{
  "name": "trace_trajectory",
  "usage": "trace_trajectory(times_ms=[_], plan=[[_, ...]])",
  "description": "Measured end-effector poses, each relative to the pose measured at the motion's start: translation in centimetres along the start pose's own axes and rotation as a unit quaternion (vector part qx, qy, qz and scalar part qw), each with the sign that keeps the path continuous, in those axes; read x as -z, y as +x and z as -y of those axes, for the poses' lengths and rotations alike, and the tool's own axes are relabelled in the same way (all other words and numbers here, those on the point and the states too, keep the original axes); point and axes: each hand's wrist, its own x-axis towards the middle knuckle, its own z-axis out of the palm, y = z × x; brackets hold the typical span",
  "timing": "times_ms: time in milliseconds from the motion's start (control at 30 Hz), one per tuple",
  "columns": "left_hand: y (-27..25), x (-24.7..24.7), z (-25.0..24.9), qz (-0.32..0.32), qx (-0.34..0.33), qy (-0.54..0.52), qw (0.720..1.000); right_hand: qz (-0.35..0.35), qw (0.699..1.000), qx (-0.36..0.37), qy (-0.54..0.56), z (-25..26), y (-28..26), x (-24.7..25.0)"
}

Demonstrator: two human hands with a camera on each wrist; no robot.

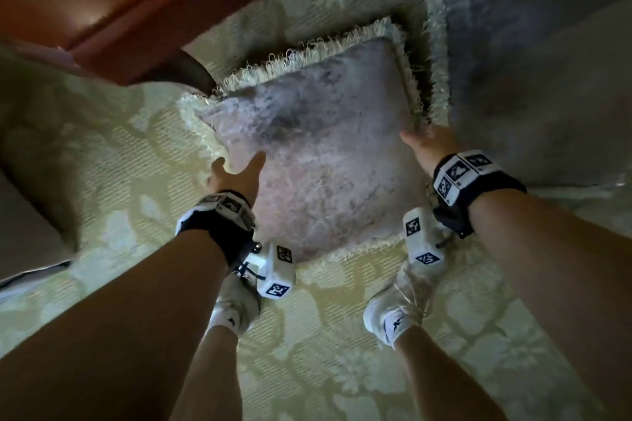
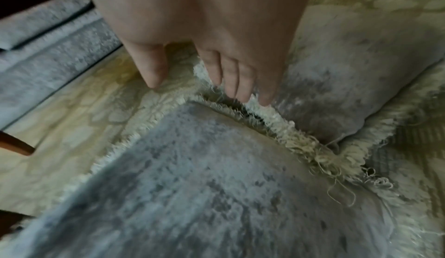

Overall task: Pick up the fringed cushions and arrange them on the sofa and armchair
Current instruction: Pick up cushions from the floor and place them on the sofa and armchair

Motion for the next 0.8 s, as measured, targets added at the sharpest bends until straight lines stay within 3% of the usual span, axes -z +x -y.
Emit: trace_trajectory(times_ms=[267, 500, 800], plan=[[8.5, -4.9, 4.1, -0.025, -0.009, 0.022, 0.999, -0.034, 0.999, -0.024, 0.020, -3.0, 8.0, -4.8], [10.3, -8.0, 5.6, -0.036, -0.011, -0.054, 0.998, -0.053, 0.999, -0.003, 0.006, -4.2, 12.5, -5.9], [11.5, -9.6, 6.1, -0.055, -0.005, -0.064, 0.996, -0.027, 0.998, -0.030, 0.048, -5.4, 16.0, -6.6]])
